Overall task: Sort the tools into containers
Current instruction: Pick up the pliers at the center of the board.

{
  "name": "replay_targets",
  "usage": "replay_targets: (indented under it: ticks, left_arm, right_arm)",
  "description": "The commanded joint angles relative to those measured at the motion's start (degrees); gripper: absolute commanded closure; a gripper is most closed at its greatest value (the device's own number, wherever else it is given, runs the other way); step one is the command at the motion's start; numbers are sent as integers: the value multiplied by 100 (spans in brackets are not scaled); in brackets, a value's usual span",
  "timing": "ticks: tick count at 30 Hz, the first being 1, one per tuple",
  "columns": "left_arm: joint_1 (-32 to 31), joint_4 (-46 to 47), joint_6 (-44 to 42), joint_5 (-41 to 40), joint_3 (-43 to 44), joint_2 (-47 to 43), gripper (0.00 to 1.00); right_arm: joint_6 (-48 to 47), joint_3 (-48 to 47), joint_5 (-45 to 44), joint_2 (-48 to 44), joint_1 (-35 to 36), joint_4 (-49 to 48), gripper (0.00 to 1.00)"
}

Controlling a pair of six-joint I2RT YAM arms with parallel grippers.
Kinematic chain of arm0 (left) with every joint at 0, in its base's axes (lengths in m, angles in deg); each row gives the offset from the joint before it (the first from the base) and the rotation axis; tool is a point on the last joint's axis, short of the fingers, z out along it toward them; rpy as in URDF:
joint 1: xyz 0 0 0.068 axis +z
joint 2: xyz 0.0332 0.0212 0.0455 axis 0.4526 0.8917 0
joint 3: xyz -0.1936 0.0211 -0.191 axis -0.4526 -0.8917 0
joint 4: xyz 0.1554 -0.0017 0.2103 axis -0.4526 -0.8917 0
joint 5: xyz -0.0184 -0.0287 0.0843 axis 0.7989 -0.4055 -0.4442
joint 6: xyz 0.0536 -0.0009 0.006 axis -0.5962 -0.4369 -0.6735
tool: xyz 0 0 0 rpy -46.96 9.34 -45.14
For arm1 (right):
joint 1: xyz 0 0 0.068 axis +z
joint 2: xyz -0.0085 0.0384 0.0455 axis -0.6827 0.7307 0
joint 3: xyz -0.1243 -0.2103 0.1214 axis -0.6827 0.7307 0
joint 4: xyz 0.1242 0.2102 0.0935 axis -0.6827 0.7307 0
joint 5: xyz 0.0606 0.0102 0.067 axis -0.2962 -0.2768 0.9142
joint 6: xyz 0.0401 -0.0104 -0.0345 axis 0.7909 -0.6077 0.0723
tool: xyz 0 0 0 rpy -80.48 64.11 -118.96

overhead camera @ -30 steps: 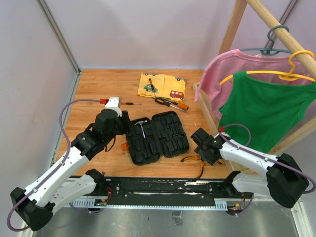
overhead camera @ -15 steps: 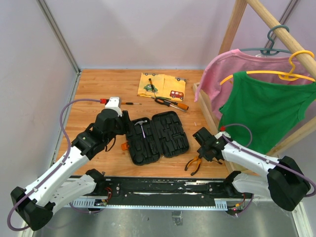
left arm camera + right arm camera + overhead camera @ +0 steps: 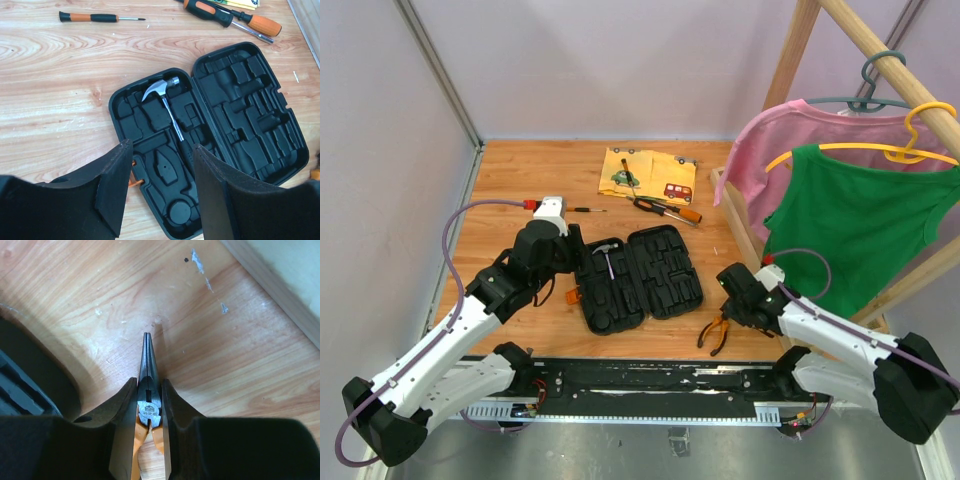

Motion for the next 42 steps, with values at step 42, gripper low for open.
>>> replay_targets:
  ticks: [42]
  left_arm:
    - [-27,-26,793,-35,-183,-603,39]
  right_arm:
    - [-4348,-538,2792,143,191,-3527,99]
